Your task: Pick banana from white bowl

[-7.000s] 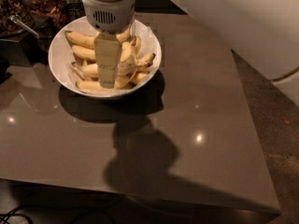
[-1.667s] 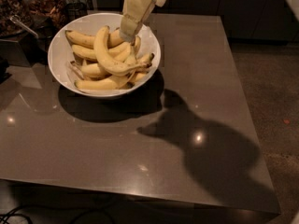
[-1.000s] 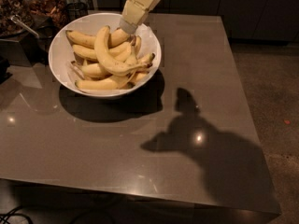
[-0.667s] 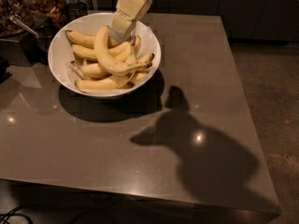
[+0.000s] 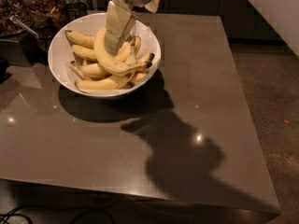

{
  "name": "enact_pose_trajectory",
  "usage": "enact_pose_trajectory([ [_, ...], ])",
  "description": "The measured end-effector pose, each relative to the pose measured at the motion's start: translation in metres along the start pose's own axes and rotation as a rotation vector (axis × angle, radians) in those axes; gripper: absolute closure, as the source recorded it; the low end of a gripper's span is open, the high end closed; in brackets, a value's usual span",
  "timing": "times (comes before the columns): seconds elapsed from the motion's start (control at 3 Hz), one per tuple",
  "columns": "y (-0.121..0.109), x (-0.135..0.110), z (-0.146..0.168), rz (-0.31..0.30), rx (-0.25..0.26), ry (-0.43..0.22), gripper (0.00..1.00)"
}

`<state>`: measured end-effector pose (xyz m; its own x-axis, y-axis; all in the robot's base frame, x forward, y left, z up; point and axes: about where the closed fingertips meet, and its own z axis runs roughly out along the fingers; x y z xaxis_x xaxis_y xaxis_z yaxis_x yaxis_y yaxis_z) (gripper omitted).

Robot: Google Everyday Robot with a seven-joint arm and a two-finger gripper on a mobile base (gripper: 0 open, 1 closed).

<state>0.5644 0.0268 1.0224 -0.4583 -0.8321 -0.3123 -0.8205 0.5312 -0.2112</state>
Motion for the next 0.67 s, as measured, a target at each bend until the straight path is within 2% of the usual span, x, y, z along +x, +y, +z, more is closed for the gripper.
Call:
enact_pose_trajectory([
  [0.33, 0.0071, -0.0077, 0.0065, -0.019, 0.033, 0.013, 0.24],
  [0.67, 0.0165, -0.0163, 0.0082, -0.064, 0.075, 0.018, 0.27],
])
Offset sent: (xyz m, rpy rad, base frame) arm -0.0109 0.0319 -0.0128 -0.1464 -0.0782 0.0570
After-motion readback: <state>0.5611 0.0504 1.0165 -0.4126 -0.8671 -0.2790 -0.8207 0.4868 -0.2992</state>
